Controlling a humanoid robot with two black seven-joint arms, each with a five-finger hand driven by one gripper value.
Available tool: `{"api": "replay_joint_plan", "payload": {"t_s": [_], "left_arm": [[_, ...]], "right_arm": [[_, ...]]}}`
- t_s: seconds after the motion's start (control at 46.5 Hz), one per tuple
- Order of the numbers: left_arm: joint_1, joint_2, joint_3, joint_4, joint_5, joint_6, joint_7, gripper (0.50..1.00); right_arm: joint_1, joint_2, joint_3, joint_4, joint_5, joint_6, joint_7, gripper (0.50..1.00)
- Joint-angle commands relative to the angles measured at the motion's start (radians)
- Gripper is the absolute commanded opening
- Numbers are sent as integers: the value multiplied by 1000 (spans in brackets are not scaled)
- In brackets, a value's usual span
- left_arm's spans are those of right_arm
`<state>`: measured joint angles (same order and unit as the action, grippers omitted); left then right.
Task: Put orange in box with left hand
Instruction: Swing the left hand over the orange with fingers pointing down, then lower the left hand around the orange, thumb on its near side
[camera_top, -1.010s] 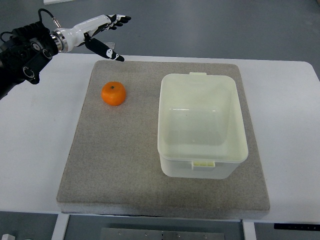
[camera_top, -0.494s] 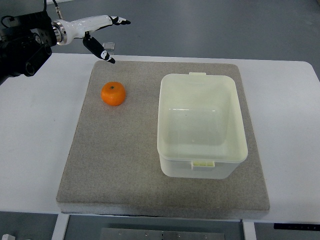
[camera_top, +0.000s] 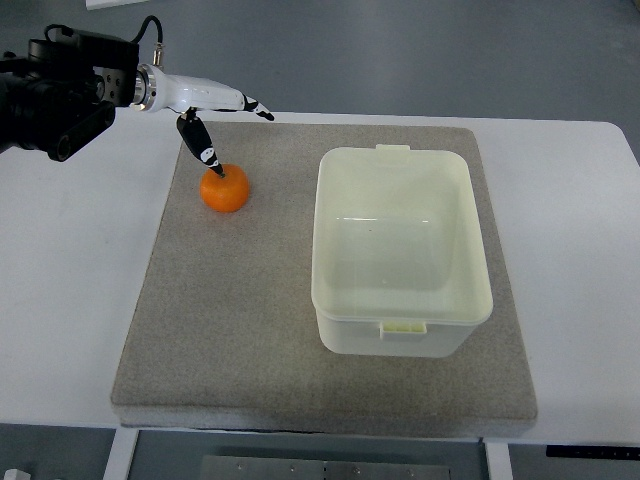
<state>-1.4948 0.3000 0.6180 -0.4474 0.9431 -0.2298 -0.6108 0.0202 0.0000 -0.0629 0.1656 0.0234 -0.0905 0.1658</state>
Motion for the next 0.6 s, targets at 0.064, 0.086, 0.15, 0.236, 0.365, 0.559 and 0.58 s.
{"api": "replay_joint_plan", "payload": {"t_s": [0.064,0.086,0.15,0.236,0.365,0.559,0.58], "left_arm": [[-82,31,8,1,-1,-91,0,994],[-91,34,8,-1,-1,-101,0,994],[-107,37,11,-11,-1,-126,0,994],[-107,36,28,-42,31,-137,0,994],[-90,25,31,-65,77,-132,0,994],[-53,5,35,-59,82,-125,0,994],[-51,1,35,-59,82,-123,0,994]], "right_arm": [[0,0,0,0,1,0,0,932],[0,0,0,0,0,0,0,932],[0,0,0,0,0,0,0,932],[0,0,0,0,0,0,0,932],[0,0,0,0,1,0,0,932],[0,0,0,2,0,0,0,932],[0,0,0,0,0,0,0,932]]}}
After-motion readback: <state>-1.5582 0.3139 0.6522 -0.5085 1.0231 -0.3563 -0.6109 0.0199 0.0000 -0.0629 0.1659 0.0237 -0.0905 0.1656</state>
